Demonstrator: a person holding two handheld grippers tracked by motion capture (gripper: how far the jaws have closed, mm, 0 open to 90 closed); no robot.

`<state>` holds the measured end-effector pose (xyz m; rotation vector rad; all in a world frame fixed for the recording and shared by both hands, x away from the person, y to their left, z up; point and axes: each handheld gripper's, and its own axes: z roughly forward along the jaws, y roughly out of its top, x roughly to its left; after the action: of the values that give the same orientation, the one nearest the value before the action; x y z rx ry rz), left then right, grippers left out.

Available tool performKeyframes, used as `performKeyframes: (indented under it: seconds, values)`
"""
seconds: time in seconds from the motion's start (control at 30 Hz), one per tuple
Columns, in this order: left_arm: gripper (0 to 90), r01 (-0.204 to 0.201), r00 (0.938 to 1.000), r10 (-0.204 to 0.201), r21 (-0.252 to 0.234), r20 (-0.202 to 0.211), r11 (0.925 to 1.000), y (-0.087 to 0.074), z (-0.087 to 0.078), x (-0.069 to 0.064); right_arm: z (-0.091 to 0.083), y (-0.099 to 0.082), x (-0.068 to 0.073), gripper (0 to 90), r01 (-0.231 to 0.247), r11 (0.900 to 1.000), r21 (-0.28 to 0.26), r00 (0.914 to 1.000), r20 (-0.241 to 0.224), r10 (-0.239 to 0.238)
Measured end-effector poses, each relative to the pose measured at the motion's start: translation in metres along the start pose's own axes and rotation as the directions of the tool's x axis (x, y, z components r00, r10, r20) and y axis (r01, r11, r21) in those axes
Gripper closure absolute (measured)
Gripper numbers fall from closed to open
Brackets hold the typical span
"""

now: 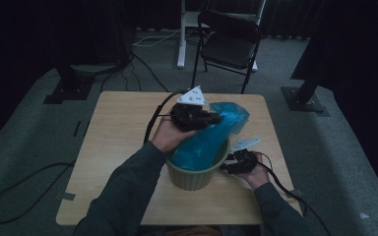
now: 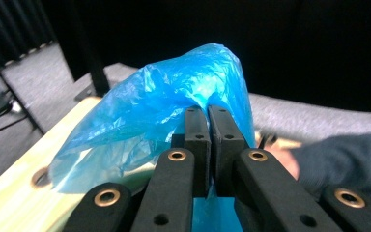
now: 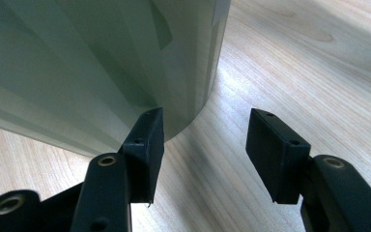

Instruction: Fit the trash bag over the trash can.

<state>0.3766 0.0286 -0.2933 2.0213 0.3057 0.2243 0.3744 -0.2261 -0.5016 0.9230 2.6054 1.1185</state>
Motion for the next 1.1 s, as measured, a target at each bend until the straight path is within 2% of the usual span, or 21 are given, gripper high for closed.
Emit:
performKeyframes:
  seconds: [0.23, 0.4, 0.53, 0.6, 0.77, 0.97, 1.1]
  values:
    - [86.3, 0.02, 0.9993, -0.017, 0.091, -0.034, 0.9956, -0.03, -0.011, 0.009, -0.008, 0.002, -0.004, 47.4, -0.015, 0.9997, -0.02, 0.9995, 0.026, 0.016]
    - [84.4, 0.017, 0.9985, -0.008, 0.165, -0.054, 0.9862, -0.048, -0.016, 0.011, -0.016, 0.003, -0.009, 47.5, -0.032, 0.9984, -0.047, 0.9985, 0.044, 0.034]
    - [80.7, 0.025, 0.9979, -0.011, 0.221, -0.064, 0.975, -0.061, -0.02, 0.013, -0.023, 0.003, -0.013, 47.5, -0.041, 0.9973, -0.062, 0.9973, 0.059, 0.045]
    - [75.7, 0.033, 0.9973, -0.017, 0.223, -0.072, 0.9743, -0.064, -0.022, 0.014, -0.026, 0.002, -0.015, 47.4, -0.047, 0.9963, -0.072, 0.9964, 0.067, 0.052]
    - [65.5, 0.058, 0.9952, -0.043, 0.183, -0.088, 0.9814, -0.064, -0.032, 0.016, -0.032, 0.001, -0.02, 47.4, -0.062, 0.9937, -0.093, 0.9945, 0.078, 0.069]
    - [61.3, 0.065, 0.9947, -0.053, 0.131, -0.088, 0.9892, -0.057, -0.038, 0.016, -0.033, 0.001, -0.02, 47.3, -0.064, 0.9935, -0.094, 0.9942, 0.08, 0.072]
    - [60.3, 0.07, 0.9955, -0.064, 0.08, -0.069, 0.9943, -0.046, -0.039, 0.017, -0.032, 0.001, -0.02, 47.2, -0.063, 0.9939, -0.091, 0.9945, 0.078, 0.07]
